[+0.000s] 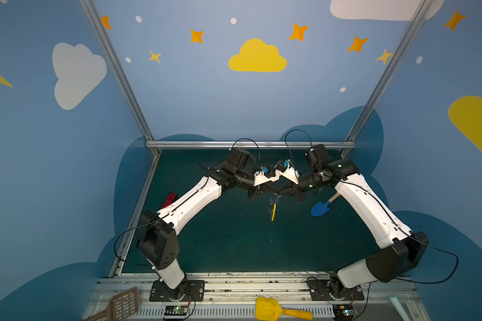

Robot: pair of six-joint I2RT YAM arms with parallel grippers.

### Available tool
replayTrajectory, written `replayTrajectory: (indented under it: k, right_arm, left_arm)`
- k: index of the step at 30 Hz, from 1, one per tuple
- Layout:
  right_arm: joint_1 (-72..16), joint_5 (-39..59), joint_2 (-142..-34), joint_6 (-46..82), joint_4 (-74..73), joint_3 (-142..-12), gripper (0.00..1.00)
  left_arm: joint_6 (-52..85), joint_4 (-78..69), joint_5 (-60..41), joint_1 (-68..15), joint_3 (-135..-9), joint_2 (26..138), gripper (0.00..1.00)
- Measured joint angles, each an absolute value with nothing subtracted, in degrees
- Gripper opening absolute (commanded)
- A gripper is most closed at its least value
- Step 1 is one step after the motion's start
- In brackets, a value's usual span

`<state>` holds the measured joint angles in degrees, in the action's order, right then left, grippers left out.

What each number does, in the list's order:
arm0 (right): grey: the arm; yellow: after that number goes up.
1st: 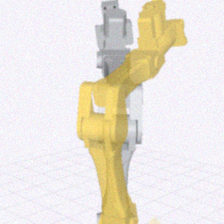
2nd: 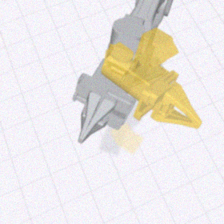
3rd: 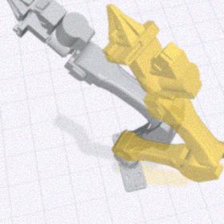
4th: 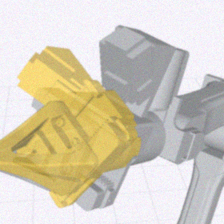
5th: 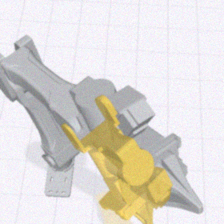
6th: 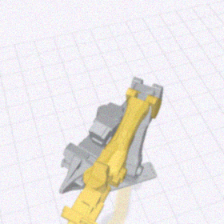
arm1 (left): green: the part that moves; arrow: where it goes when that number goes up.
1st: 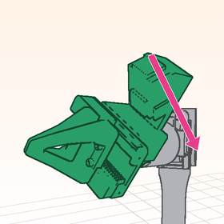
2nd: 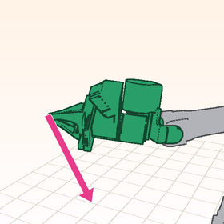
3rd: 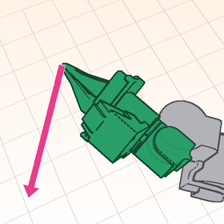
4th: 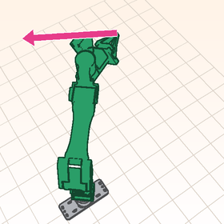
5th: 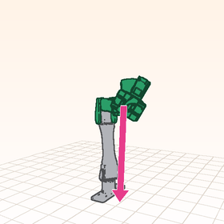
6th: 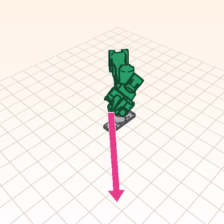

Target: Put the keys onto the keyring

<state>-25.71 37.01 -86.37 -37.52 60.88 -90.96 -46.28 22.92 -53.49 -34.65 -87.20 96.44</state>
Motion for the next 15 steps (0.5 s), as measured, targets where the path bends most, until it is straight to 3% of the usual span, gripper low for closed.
replayTrajectory:
  k: [3, 8, 15]
  right_arm:
    - [-25.71, 37.04, -86.26, -37.52, 60.49, -90.72, 0.0]
    - [-25.74, 37.01, -86.02, -37.54, 59.72, -90.59, 0.0]
    - [-25.69, 37.1, -84.77, -36.99, 58.61, -89.17, 0.0]
  left_arm:
    - [-46.37, 23.0, -53.47, -34.63, -87.2, 96.44, 0.16]
    - [-46.72, 23.24, -53.43, -34.63, -87.22, 96.44, 0.17]
    - [-48.23, 23.9, -53.34, -34.63, -87.83, 96.62, 0.04]
